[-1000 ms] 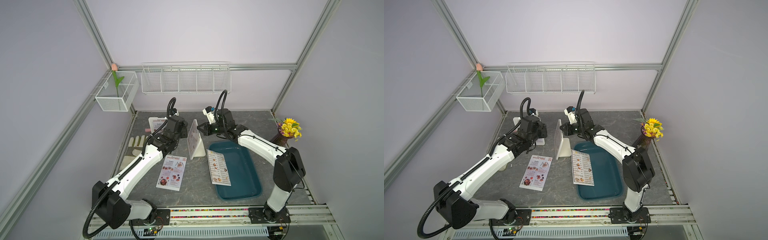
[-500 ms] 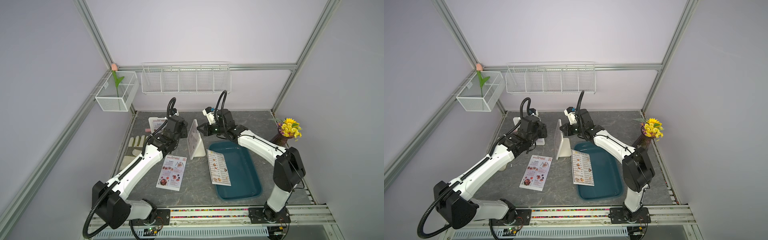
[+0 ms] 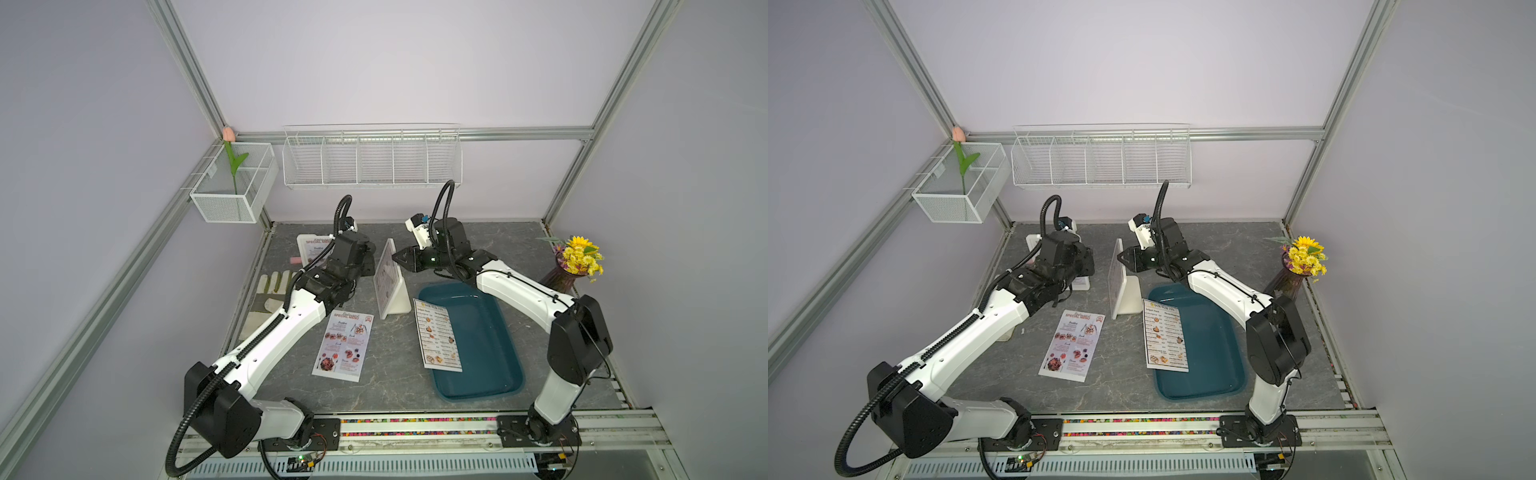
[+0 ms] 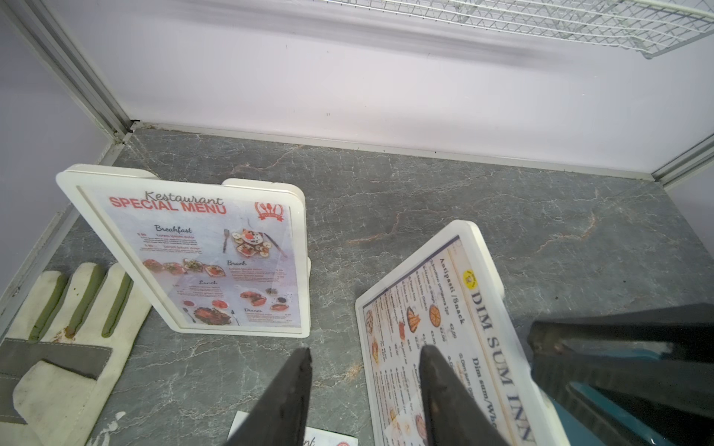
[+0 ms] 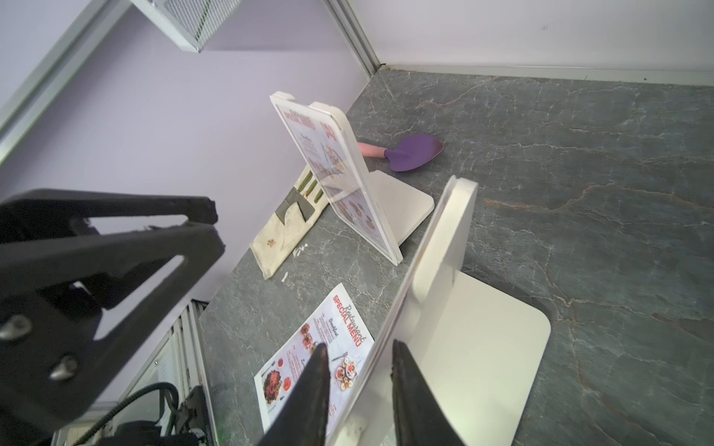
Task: Replace the menus in the menu holders
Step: Insert the menu into the menu holder, then move the menu holder to the center of the board.
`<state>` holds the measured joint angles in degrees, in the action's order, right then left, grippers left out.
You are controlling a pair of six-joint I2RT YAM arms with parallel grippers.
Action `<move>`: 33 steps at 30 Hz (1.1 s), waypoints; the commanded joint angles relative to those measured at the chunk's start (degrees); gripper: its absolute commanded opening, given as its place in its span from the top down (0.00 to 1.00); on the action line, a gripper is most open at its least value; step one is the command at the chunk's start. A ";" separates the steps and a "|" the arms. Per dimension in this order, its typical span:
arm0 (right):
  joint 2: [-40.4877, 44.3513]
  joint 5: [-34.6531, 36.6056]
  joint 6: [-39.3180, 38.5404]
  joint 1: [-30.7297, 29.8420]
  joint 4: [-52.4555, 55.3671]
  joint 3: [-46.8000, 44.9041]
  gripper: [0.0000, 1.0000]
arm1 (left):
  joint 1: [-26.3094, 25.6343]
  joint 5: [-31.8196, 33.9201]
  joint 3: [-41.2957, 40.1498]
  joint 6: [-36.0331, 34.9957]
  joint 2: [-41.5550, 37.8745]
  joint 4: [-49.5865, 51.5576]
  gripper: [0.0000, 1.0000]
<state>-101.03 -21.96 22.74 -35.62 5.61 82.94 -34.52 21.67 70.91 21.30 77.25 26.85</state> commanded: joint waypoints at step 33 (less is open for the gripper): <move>2.91 24.33 -6.49 -6.99 2.86 -9.80 0.50 | 0.73 0.28 -1.79 1.20 -7.60 4.96 0.39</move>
<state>-96.62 2.09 17.74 -44.18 11.25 71.79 -34.02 21.04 69.80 21.37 70.22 30.57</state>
